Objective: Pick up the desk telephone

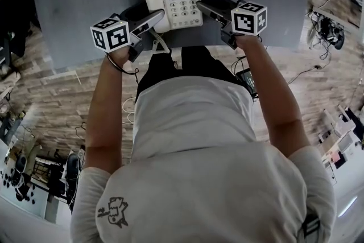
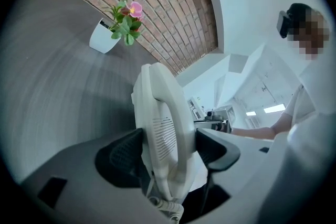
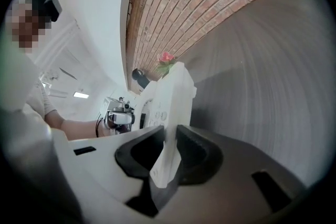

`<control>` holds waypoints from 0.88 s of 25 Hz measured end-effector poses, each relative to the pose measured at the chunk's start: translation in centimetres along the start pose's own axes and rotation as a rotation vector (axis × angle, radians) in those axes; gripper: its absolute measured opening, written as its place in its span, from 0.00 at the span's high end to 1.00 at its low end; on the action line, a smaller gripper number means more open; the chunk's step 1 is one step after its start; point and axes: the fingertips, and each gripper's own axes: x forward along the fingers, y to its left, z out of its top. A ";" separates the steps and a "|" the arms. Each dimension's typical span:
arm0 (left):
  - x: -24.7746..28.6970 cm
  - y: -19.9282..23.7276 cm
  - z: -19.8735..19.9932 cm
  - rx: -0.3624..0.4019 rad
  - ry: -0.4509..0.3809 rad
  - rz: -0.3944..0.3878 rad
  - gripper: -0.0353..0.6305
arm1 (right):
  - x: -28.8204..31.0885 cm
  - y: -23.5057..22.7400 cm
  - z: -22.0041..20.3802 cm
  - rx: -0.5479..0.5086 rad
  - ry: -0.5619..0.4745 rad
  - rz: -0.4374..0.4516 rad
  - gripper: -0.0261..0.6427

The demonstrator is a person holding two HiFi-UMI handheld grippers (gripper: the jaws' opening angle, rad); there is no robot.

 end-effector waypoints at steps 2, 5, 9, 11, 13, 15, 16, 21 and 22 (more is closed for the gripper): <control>0.2 -0.4 0.6 0.020 0.005 0.001 0.44 | -0.3 0.1 0.5 -0.012 -0.007 -0.008 0.84; -1.0 -1.5 1.7 0.050 0.003 -0.004 0.44 | -0.7 1.7 1.6 -0.024 -0.043 -0.020 0.84; -3.0 -2.6 2.9 0.075 0.008 -0.019 0.45 | -0.8 4.1 2.3 -0.038 -0.075 -0.039 0.84; -4.0 -3.2 3.4 0.095 0.013 -0.026 0.45 | -0.8 5.3 2.5 -0.046 -0.089 -0.049 0.84; -4.7 -3.9 3.9 0.111 0.014 -0.035 0.45 | -1.1 6.3 2.8 -0.050 -0.111 -0.060 0.84; -5.5 -4.5 4.2 0.118 0.014 -0.045 0.45 | -1.4 7.4 3.0 -0.051 -0.131 -0.071 0.84; -5.9 -4.8 4.2 0.121 0.016 -0.051 0.45 | -1.5 8.0 3.0 -0.053 -0.139 -0.076 0.84; -8.0 -6.0 4.5 0.157 0.021 -0.085 0.45 | -1.8 10.7 3.0 -0.072 -0.188 -0.109 0.84; -8.3 -6.2 4.5 0.162 0.022 -0.094 0.45 | -1.9 11.2 3.0 -0.076 -0.202 -0.117 0.84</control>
